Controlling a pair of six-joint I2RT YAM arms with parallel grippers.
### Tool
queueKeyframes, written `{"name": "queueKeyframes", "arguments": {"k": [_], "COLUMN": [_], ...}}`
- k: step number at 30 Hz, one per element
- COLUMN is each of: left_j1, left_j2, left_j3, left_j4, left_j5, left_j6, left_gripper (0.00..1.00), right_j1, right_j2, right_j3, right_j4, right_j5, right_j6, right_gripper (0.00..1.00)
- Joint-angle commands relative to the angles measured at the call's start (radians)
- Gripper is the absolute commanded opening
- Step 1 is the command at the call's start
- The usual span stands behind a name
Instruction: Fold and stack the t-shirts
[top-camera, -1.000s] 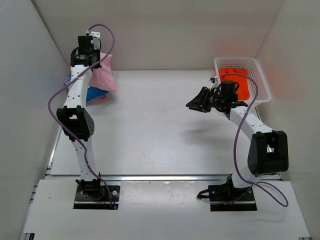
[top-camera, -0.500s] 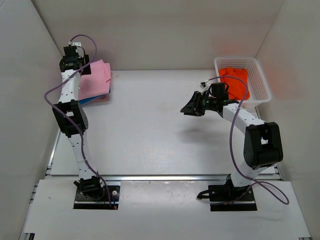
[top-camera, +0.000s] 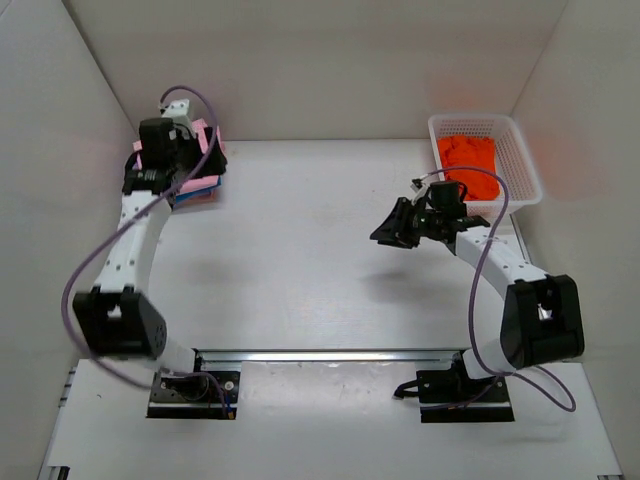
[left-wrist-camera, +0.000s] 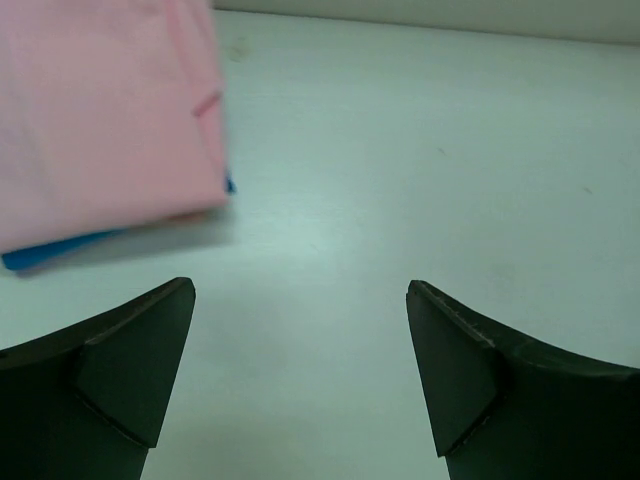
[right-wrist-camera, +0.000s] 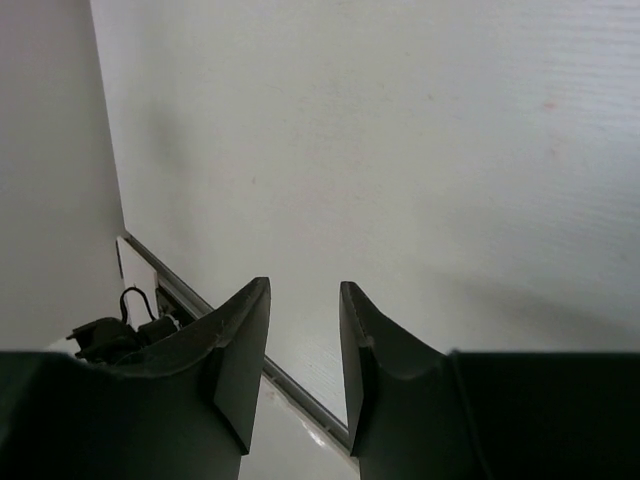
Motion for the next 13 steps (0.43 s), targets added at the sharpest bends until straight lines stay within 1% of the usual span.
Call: {"name": "queueKeyframes", "arguments": {"k": [1,3,7,10,13], "left_j1": [-0.091,-0.124,-0.168,-0.194,-0.196], "left_j2": [-0.179,-0.262,-0.36,-0.462,-0.508], "left_j3": [-0.179,-0.289,-0.368,-0.464,-0.516], "left_j4": [0.008,-0.017,-0.095,-0.092,-0.135], "left_j5": [0.107,0.122,0.105,0.058,0.041], "left_j6": [-0.051,-0.068,-0.076,-0.103,-0.131], "left_gripper": [0.99,0.98,0.98,0.99,0.98], "right_j1": [-0.026,-0.01,0.008,0.019,0.039], "right_j2": [-0.101,-0.143,-0.227,-0.293,-0.362], "right_j3": [-0.051,-0.097,-0.166,-0.235,-0.304], "right_j4": [-0.021,-0.031,-0.025,-0.002,0.021], "right_j5": [0.047,0.086,0.095,0.112,0.132], "right_j6": [-0.029,-0.048,-0.046,-0.023,0.007], "right_gripper": [0.32,0.31,0.31,0.31,0.31]}}
